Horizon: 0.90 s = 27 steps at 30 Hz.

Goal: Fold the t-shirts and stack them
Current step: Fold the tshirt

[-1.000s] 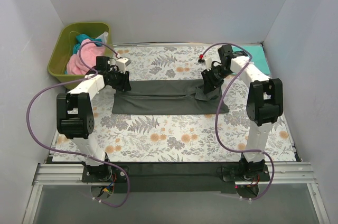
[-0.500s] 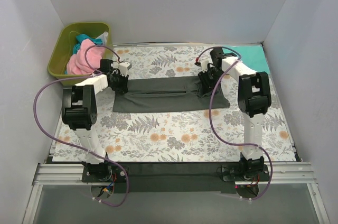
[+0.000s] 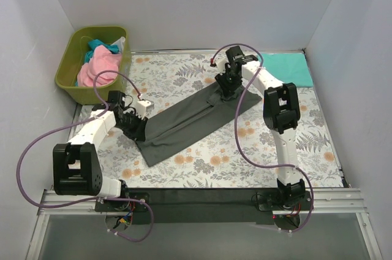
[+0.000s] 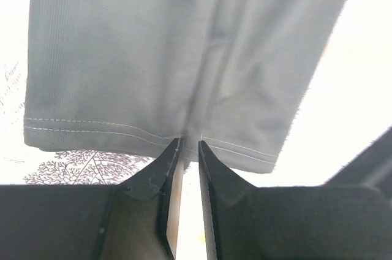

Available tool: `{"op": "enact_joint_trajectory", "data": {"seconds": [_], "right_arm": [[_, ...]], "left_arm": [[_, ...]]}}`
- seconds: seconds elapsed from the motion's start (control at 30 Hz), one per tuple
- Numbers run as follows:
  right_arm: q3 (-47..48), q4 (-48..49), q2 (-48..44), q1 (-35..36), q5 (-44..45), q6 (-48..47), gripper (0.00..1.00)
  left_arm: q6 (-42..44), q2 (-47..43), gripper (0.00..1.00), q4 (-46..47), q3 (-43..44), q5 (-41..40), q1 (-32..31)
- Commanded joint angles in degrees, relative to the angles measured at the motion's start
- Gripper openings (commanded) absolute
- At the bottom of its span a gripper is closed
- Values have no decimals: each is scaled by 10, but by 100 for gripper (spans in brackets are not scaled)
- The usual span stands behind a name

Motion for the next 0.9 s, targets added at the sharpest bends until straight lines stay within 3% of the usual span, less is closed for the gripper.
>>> {"op": "enact_joint_trajectory", "data": {"seconds": [0.0, 0.17, 0.33, 0.57, 0.87], "right_arm": [[17, 11, -73, 3, 24, 1, 40], [-74, 21, -203, -18, 21, 27, 41], [-168, 22, -236, -27, 14, 50, 34], [-238, 64, -190, -36, 18, 79, 27], [-140, 90, -67, -44, 49, 75, 25]], "left_arm": [[19, -34, 18, -47, 73, 73, -3], [-23, 45, 18, 36, 154, 83, -3], [-62, 145, 19, 121, 220, 80, -12], [-70, 221, 18, 166, 236, 47, -50], [-29, 187, 9, 184, 109, -50, -70]]}}
